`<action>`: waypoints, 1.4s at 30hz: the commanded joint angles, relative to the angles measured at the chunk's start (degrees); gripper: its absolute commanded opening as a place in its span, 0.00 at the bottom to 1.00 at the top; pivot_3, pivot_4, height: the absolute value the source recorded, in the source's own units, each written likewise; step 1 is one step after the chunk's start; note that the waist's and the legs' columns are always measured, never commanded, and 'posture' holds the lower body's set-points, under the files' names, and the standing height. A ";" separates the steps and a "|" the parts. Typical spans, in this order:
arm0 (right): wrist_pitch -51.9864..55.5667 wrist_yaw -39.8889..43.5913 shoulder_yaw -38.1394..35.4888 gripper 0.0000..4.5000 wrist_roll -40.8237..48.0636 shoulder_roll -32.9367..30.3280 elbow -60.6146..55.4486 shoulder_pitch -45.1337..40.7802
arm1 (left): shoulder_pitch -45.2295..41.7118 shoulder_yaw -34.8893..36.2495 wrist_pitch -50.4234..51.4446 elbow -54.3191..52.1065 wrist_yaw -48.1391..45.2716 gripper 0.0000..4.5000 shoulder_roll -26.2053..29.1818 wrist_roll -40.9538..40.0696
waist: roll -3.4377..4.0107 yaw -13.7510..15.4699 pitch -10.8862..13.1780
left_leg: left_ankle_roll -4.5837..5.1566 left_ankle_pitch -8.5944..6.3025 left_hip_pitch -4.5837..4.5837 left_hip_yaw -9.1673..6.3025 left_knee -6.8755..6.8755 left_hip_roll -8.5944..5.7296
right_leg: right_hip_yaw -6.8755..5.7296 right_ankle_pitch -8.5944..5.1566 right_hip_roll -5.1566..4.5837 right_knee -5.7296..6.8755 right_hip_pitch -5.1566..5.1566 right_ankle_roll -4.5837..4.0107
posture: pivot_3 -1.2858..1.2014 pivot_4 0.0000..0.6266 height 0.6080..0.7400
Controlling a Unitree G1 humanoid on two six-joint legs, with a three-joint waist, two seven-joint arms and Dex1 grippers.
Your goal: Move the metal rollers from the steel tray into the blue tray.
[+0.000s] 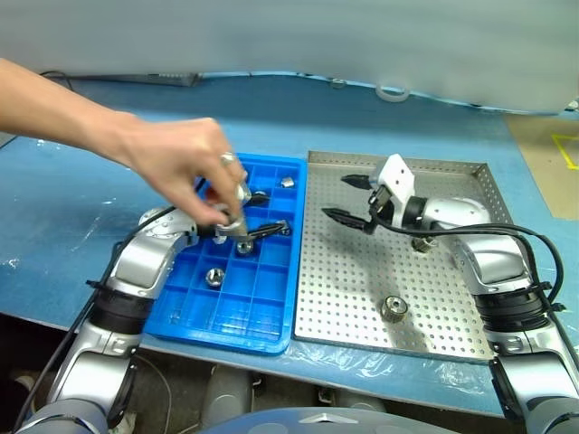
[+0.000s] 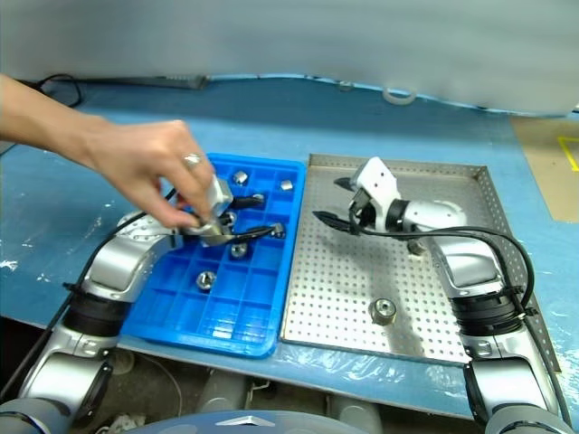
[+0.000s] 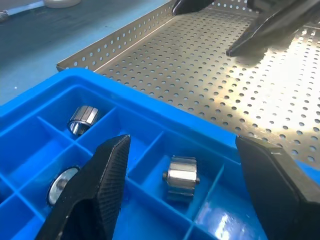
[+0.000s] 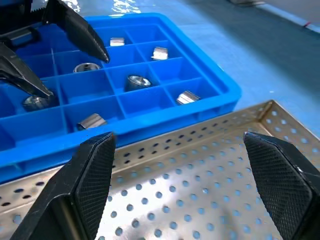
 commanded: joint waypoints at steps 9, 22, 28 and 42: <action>0.74 -1.82 -1.09 0.95 0.43 0.00 -5.61 3.25 | -4.70 -2.86 -3.42 2.92 -0.31 0.79 -4.07 1.59 | 0.00 -1.09 0.00 | 0.14 0.06 -0.04 0.00 0.00 0.01 | 0.00 0.00 0.00 0.00 -0.03 0.00 | 0.44 0.24 1.00; 3.30 -3.57 -2.64 0.95 1.01 -1.44 -9.16 5.72 | -14.32 -3.71 -10.83 18.48 3.01 0.79 -10.74 5.88 | -0.01 -0.92 0.01 | 0.19 0.07 -0.05 0.03 0.07 0.00 | 0.00 0.01 -0.01 -0.04 0.04 0.00 | 0.42 0.24 1.00; 4.84 -4.84 -3.96 0.95 0.94 -1.89 -11.31 7.13 | -24.53 -2.56 -18.51 38.85 7.05 0.79 -17.45 9.11 | -0.04 -1.58 0.01 | 0.35 0.08 -0.05 0.04 0.09 0.00 | 0.00 0.02 -0.02 -0.09 0.06 0.03 | 0.40 0.24 1.00; 8.40 -10.58 -8.88 0.95 1.08 -1.81 -18.91 14.25 | -38.51 -0.93 -23.57 67.60 5.57 0.79 -27.09 13.15 | -0.04 -4.01 0.01 | 0.60 -0.05 -0.51 0.09 0.21 0.00 | -0.01 0.03 -0.07 -0.09 -0.30 0.04 | 0.34 0.24 1.00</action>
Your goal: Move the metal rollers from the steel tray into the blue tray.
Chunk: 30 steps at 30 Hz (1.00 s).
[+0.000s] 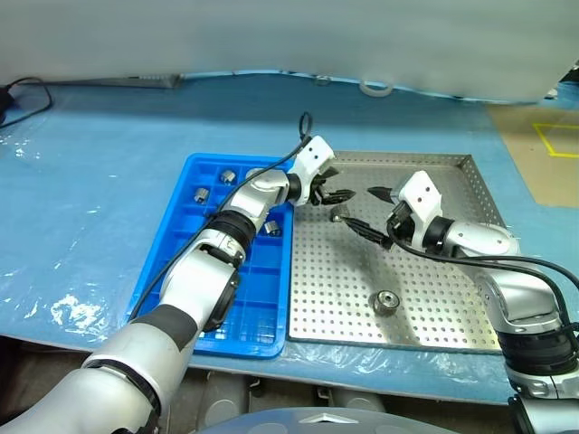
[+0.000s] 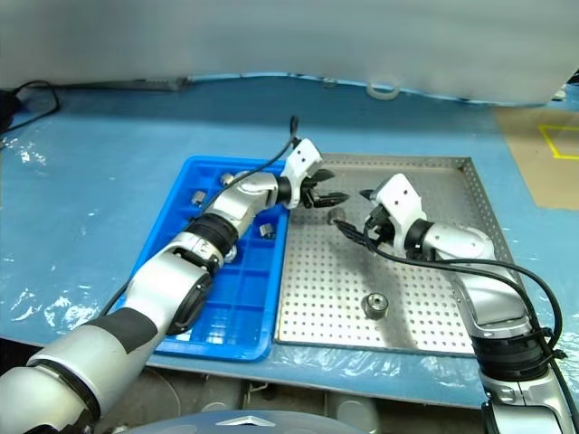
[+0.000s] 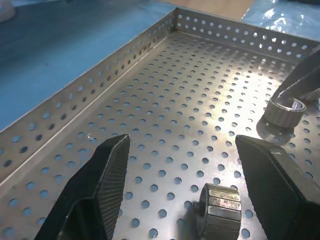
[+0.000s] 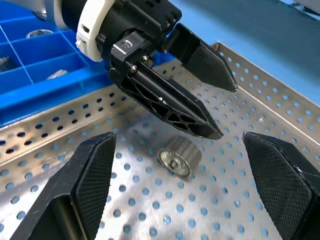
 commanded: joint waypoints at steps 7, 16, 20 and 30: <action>0.91 -3.32 -3.02 0.95 0.30 -0.12 -4.89 2.93 | -1.33 -1.72 -1.35 4.45 2.44 0.79 -3.51 6.49 | -0.01 -0.83 0.00 | 0.00 0.00 0.02 0.00 0.01 0.00 | 0.00 0.00 0.00 -0.01 0.02 0.00 | 0.33 0.24 1.00; 0.30 -3.89 -2.63 0.95 0.11 -0.36 -4.05 3.26 | -0.57 -2.25 -0.13 5.61 3.23 0.79 -4.30 9.68 | -0.01 -1.96 0.01 | 0.03 -0.02 0.00 0.00 0.01 0.00 | 0.00 0.00 0.00 -0.06 0.02 0.00 | 0.33 0.24 1.00; 0.13 -4.10 -2.35 0.95 -0.03 0.00 -3.30 3.35 | -0.45 -2.73 1.04 6.29 4.91 0.79 -3.92 11.34 | -0.01 -1.98 0.01 | 0.03 -0.02 0.01 0.00 0.01 0.00 | 0.00 0.00 0.00 -0.05 0.02 0.00 | 0.34 0.24 1.00; -0.58 -4.16 -0.48 0.95 -1.05 0.52 -2.37 3.03 | 0.50 -3.15 0.87 5.79 4.51 0.60 -2.92 12.88 | -0.02 -1.96 0.01 | 0.03 -0.02 0.15 0.00 0.01 0.00 | 0.00 0.00 0.00 -0.07 0.18 0.00 | 0.34 0.24 1.00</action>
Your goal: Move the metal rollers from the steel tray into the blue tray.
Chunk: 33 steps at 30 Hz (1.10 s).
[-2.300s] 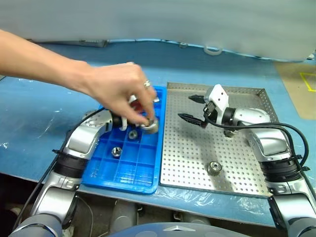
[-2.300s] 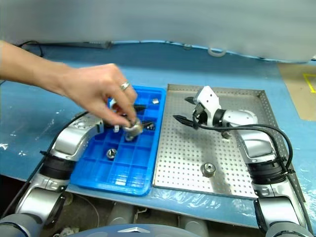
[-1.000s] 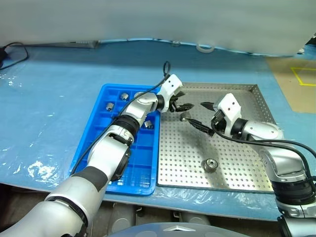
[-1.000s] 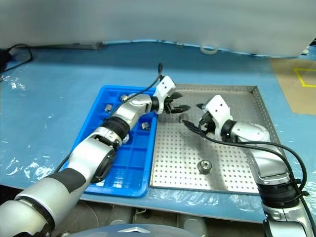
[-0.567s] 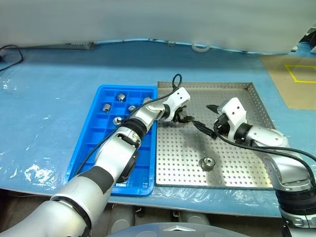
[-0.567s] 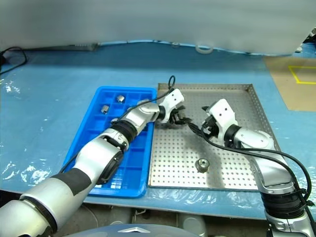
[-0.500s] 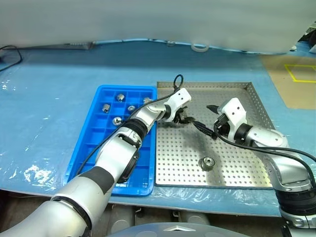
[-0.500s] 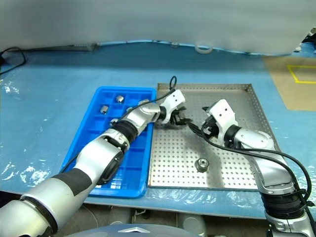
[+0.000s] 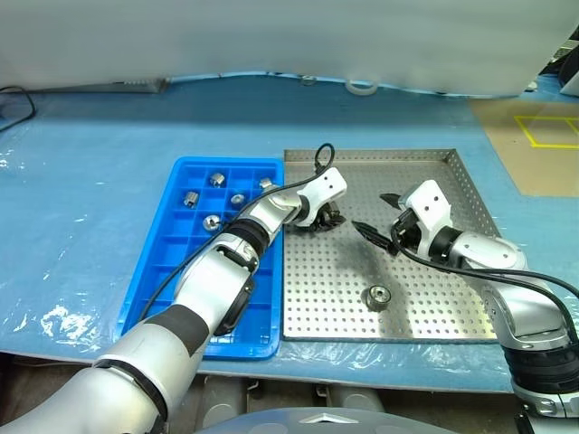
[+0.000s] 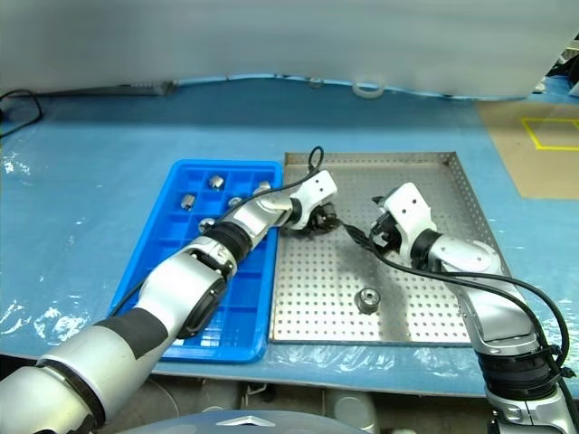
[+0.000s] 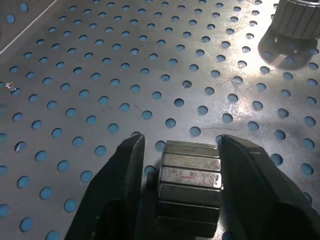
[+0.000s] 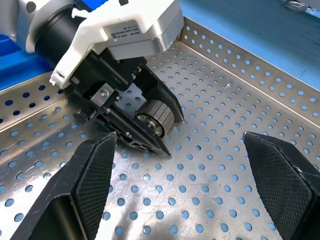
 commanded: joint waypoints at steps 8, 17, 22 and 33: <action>-1.40 0.04 0.58 0.95 -0.01 0.89 -0.33 -1.45 | 0.88 0.92 -1.49 -3.29 -2.47 0.35 1.74 -0.40 | 0.00 -0.02 0.00 | 0.00 0.00 0.02 0.00 -0.01 0.00 | 0.00 0.00 0.00 -0.03 0.02 0.00 | 0.35 0.24 1.00; -0.95 1.52 -2.01 0.95 2.22 0.23 -0.22 -3.57 | 3.84 5.87 -0.43 -17.48 -8.57 0.35 6.76 -7.33 | 0.00 -0.19 0.00 | 0.00 0.00 -0.28 0.00 -0.05 0.01 | 0.00 0.00 0.00 0.04 -0.37 0.00 | 0.36 0.24 1.00; -0.13 5.17 -3.10 0.95 5.15 -2.02 -0.71 -5.13 | 12.68 8.57 8.51 -44.16 -16.80 0.35 11.29 -17.90 | 0.01 0.16 0.00 | 0.00 0.03 -0.64 0.00 -0.02 0.02 | 0.00 0.00 -0.01 0.23 -0.79 0.00 | 0.38 0.24 1.00; -0.48 14.99 4.86 0.95 10.16 -0.36 2.40 -14.85 | 32.54 13.96 26.22 -78.96 -17.70 0.35 27.00 -30.64 | 0.03 1.85 0.01 | -0.13 0.10 -0.53 -0.02 -0.04 0.02 | -0.04 0.00 -0.01 0.32 -0.76 -0.01 | 0.48 0.24 1.00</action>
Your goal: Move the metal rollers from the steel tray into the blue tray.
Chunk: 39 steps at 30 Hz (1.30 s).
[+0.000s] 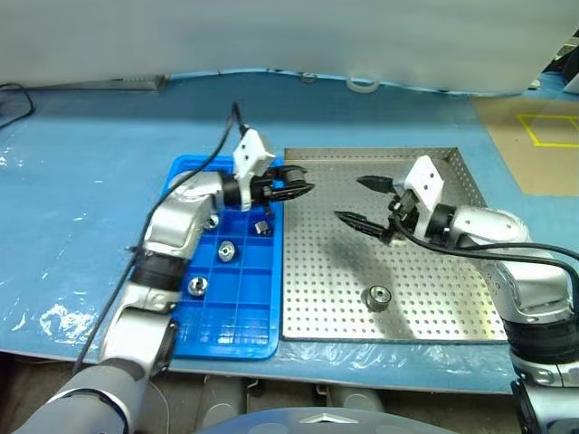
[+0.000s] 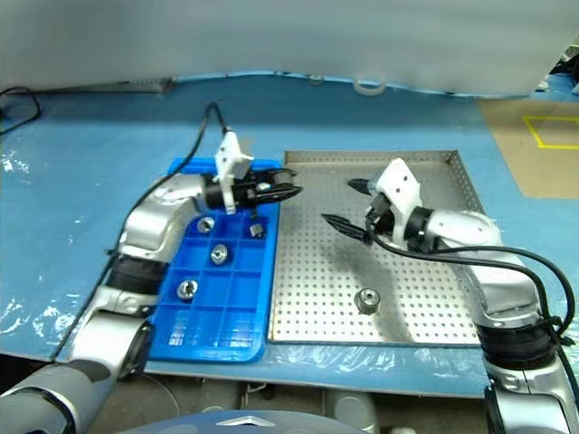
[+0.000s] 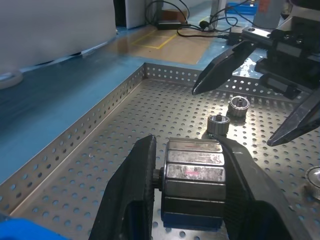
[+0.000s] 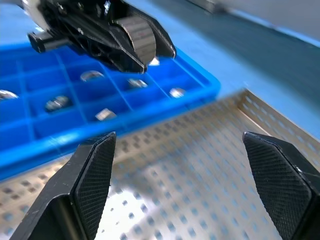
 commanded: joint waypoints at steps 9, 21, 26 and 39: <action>-7.43 11.35 10.67 0.95 -1.83 4.86 12.91 -10.51 | 20.66 6.91 2.76 -19.00 8.54 0.35 12.58 -1.61 | -0.01 5.77 0.00 | -0.08 0.06 -0.03 -0.01 -0.03 -0.01 | -0.08 0.00 0.00 -0.04 0.02 0.00 | 0.55 0.24 1.00; -11.62 13.70 13.32 0.95 -6.20 6.54 18.98 -11.88 | 35.53 11.73 -3.08 -15.61 5.41 0.35 23.23 -0.82 | -0.05 6.97 -0.01 | -0.43 0.11 0.06 -0.05 -0.10 -0.01 | -0.08 0.00 0.00 0.11 0.01 0.00 | 0.56 0.24 1.00; -11.13 12.53 13.06 0.95 -7.12 6.41 18.40 -11.28 | 33.44 11.02 -3.95 -13.31 6.15 0.35 23.96 -0.88 | -0.06 7.08 -0.02 | -0.51 0.15 0.14 -0.04 -0.15 -0.01 | -0.08 0.00 0.00 0.14 0.04 0.00 | 0.55 0.24 1.00; -9.93 10.30 12.81 0.95 -8.22 6.40 17.03 -10.87 | 26.01 7.22 -5.11 -6.34 11.97 0.35 20.13 3.20 | -0.17 6.43 -0.07 | -0.64 0.26 0.20 -0.04 -0.13 0.00 | -0.04 0.00 0.01 0.43 -0.05 0.00 | 0.54 0.24 1.00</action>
